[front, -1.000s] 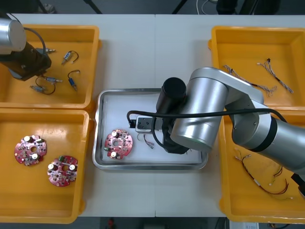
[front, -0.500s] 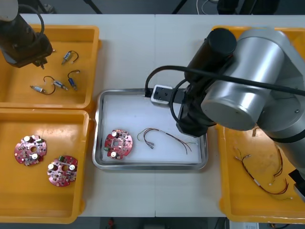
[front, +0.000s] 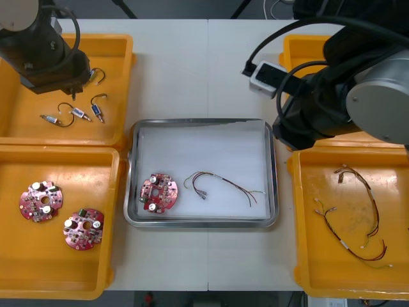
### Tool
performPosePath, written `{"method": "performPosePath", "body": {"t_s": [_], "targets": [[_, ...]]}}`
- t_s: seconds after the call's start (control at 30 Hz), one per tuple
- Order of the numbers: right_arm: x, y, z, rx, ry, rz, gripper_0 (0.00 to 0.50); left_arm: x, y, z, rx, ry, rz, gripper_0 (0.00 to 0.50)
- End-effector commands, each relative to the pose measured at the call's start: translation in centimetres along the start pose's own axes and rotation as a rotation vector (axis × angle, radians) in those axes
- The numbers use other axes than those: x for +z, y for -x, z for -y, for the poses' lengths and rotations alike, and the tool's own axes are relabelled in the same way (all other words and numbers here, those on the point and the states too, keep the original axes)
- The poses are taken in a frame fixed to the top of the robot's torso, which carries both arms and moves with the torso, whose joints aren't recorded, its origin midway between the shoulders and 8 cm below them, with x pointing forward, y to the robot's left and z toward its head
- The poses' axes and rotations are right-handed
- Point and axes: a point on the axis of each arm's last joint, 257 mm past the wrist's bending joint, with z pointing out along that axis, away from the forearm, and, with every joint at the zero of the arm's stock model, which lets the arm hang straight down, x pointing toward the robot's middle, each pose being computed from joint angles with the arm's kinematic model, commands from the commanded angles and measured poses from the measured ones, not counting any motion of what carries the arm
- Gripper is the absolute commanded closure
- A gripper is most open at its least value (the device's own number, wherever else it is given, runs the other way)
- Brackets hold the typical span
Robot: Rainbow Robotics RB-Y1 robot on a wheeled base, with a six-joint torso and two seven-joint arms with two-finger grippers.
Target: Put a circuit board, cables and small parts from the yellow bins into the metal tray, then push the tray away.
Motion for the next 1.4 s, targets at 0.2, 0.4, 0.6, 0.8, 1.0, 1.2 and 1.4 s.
{"method": "performPosePath", "body": {"t_s": [0.2, 0.4, 0.6, 0.8, 1.0, 1.2, 1.4], "targets": [[-2.7, -6.2, 8.7, 0.227, -0.168, -0.038, 0.0, -2.0, -3.5, 5.9, 0.184, -0.07, 0.003, 0.5], [-3.0, -8.8, 11.8, 0.339, -0.193, -0.065, 0.0, -1.2, -6.6, 9.5, 0.281, -0.096, -0.007, 0.5], [-2.5, -11.4, 14.1, 0.434, -0.181, -0.111, 0.0, 0.5, -9.6, 12.9, 0.346, -0.136, -0.035, 0.5], [-1.4, -13.0, 16.3, 0.514, -0.153, -0.165, 0.0, 2.4, -11.9, 14.3, 0.39, -0.137, -0.056, 0.5], [-0.3, -15.2, 18.2, 0.531, -0.12, -0.244, 0.0, 4.7, -13.0, 14.6, 0.386, -0.128, -0.084, 0.5], [0.5, -16.9, 19.5, 0.539, -0.057, -0.302, 0.0, 6.9, -13.1, 14.3, 0.374, -0.115, -0.093, 0.5], [1.0, -17.8, 21.3, 0.523, -0.056, -0.317, 0.0, 9.1, -13.1, 13.7, 0.378, -0.073, -0.081, 0.5]]}}
